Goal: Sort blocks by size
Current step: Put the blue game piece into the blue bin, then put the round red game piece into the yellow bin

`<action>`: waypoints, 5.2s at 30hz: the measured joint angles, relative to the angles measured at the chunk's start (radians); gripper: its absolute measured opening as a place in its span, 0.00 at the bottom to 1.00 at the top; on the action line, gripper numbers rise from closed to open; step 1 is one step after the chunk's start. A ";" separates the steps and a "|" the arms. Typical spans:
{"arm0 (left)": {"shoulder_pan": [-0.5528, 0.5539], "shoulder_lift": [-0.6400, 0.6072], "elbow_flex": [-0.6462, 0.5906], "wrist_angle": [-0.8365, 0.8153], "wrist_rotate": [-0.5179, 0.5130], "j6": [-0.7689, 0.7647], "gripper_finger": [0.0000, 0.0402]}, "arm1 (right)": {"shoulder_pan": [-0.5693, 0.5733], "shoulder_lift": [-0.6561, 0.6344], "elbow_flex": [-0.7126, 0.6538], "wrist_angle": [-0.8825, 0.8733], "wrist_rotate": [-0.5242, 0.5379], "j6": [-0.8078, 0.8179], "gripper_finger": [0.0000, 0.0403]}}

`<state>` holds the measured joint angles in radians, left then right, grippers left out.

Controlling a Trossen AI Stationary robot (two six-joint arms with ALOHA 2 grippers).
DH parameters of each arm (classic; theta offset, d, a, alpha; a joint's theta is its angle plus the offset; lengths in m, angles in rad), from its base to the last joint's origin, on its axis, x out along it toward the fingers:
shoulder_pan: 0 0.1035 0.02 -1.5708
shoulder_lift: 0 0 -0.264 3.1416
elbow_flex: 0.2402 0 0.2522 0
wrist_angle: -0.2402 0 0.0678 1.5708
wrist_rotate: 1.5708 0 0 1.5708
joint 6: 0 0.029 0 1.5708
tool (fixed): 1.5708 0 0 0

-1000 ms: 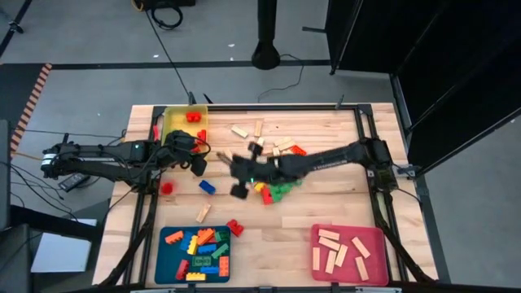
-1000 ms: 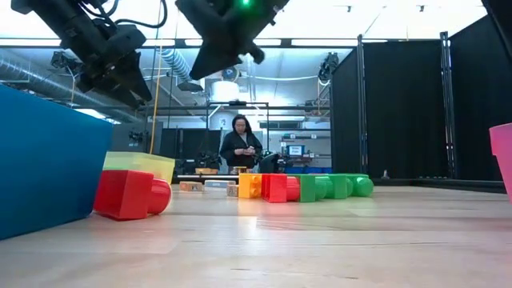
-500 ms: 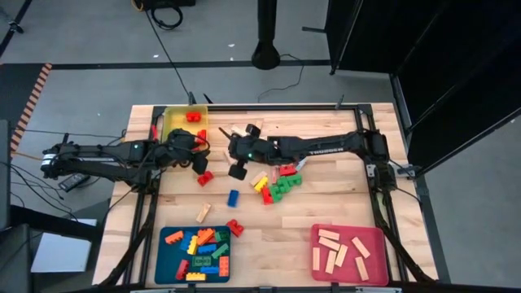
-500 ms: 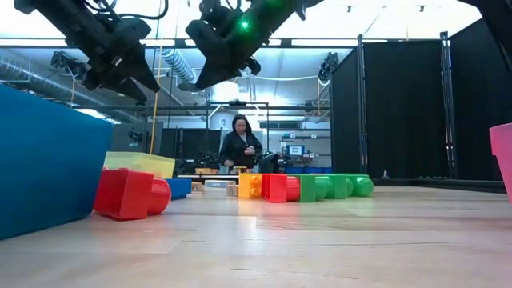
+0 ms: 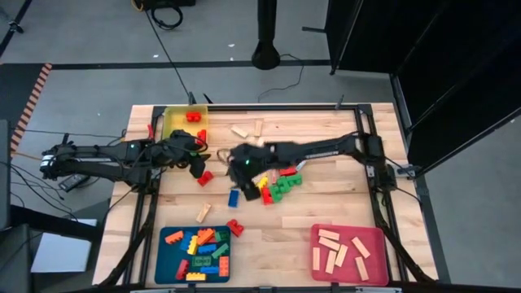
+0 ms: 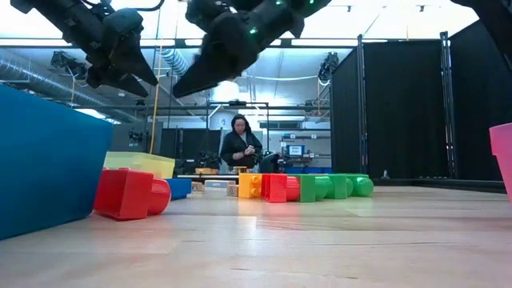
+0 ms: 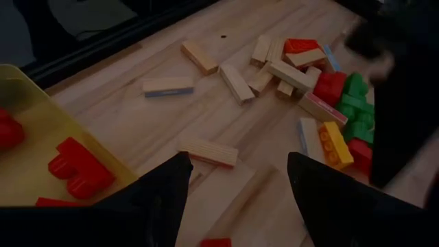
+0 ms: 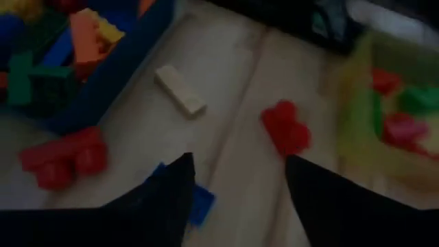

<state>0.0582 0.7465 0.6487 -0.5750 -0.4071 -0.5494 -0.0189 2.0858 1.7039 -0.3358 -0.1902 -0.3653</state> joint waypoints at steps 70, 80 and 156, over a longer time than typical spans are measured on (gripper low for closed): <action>-0.001 -0.009 0.001 -0.051 0.076 -0.013 0.63 | 0.143 0.302 0.447 0.088 -0.237 0.014 0.35; -0.001 -0.014 0.001 -0.118 0.165 0.101 0.63 | 0.227 0.302 0.334 0.383 -0.309 0.009 0.35; -0.062 0.709 0.094 -0.124 0.262 -0.056 0.29 | 0.035 -0.225 0.233 -0.741 0.041 0.243 0.61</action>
<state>-0.0038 1.4559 0.7429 -0.6994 -0.1451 -0.6055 0.0162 1.8604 1.9373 -1.0764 -0.1497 -0.1226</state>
